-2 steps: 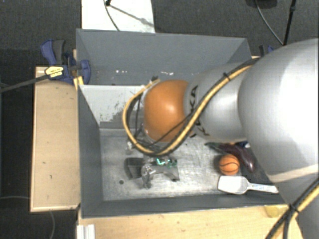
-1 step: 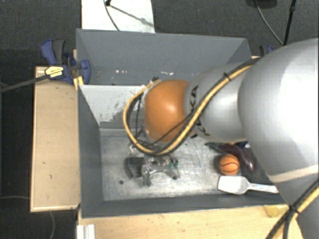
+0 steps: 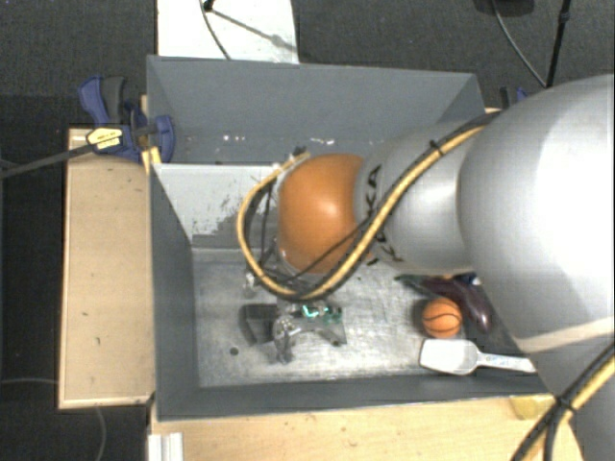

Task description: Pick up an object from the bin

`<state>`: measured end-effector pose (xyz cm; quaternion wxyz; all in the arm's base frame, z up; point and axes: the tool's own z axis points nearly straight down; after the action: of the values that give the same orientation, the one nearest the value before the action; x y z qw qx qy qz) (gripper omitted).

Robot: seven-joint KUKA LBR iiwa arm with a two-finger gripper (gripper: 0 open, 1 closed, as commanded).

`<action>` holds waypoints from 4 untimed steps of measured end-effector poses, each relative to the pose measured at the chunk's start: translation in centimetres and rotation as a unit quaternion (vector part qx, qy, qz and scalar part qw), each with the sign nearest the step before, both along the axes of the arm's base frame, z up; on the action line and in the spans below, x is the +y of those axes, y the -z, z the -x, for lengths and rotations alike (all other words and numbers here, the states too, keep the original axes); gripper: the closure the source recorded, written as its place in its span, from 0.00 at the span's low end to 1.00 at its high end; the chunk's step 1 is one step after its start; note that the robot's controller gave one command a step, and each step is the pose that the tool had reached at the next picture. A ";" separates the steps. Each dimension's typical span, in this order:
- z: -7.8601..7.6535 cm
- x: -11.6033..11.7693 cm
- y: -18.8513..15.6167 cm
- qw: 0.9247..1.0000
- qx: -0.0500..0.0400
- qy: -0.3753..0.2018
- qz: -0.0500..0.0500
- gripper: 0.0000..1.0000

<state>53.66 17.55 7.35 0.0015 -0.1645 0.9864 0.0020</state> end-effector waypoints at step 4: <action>2.3 -2.1 0.2 0.999 -0.005 -0.042 -0.001 0.00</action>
Offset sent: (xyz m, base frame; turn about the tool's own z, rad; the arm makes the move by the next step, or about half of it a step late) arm 0.0000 0.0000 0.0000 0.0000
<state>51.37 15.40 7.18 0.0061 -0.2061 0.9785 0.0022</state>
